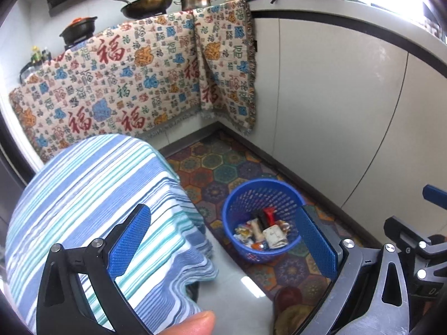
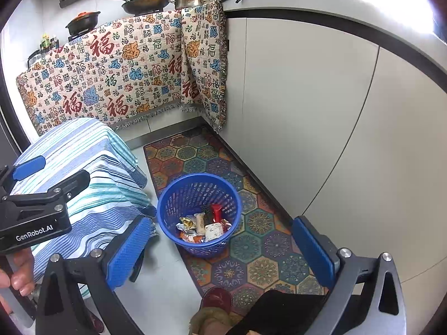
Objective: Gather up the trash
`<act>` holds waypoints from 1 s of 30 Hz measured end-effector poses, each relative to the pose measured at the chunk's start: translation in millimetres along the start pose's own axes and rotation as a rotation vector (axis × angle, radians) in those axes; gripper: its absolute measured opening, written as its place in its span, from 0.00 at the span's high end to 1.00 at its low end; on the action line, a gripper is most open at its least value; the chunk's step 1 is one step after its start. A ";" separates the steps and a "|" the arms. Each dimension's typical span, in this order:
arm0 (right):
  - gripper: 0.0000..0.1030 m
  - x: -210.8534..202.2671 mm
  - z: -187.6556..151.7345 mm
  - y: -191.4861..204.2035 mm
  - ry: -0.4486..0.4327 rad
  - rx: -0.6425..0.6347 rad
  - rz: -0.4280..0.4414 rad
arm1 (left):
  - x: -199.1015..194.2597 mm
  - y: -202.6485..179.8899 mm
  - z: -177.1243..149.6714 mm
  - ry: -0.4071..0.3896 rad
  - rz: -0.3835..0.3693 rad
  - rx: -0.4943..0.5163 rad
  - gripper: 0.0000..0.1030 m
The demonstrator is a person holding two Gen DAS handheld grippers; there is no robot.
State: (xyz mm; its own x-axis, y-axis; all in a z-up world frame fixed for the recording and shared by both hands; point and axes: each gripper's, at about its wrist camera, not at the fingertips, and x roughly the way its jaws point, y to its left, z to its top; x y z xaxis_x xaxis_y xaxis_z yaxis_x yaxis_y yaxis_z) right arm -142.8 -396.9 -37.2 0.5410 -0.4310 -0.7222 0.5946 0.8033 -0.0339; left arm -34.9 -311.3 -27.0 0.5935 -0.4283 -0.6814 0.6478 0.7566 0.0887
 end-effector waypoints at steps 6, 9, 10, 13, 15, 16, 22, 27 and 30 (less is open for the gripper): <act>0.00 -5.7 -2.1 4.1 0.013 -0.006 0.023 | -8.0 4.8 -0.6 0.022 0.009 -0.018 0.00; 0.00 -11.5 -3.0 5.1 0.006 -0.010 0.022 | -10.4 6.5 -0.2 0.025 0.018 -0.029 0.00; 0.00 -13.7 -3.2 5.0 0.003 -0.010 0.022 | -11.1 6.7 -0.2 0.023 0.022 -0.029 0.00; 0.00 -15.9 -2.5 4.3 -0.001 -0.011 0.023 | -11.4 5.7 0.3 0.033 0.035 -0.024 0.00; 0.00 -15.0 -1.7 4.3 0.001 -0.009 0.028 | -11.8 5.4 0.8 0.039 0.034 -0.022 0.00; 0.00 -16.0 -1.9 4.3 0.003 -0.007 0.030 | -12.0 5.2 0.8 0.043 0.031 -0.023 0.00; 0.00 -19.6 -3.8 4.5 0.003 -0.006 0.025 | -12.5 5.8 0.4 0.061 -0.001 -0.031 0.00; 0.00 -18.5 -4.4 5.6 0.011 0.000 0.016 | -13.2 4.5 -0.5 0.063 -0.014 -0.027 0.00; 0.00 -17.0 -4.1 4.1 0.017 0.003 0.018 | -13.3 3.2 -0.7 0.066 -0.022 -0.028 0.00</act>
State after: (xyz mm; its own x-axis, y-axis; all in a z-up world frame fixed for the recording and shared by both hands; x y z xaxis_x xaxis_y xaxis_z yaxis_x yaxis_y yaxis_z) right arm -152.0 -384.6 -27.9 0.5416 -0.4092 -0.7343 0.5867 0.8096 -0.0184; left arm -41.1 -302.8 -18.2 0.5459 -0.4120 -0.7296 0.6461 0.7614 0.0533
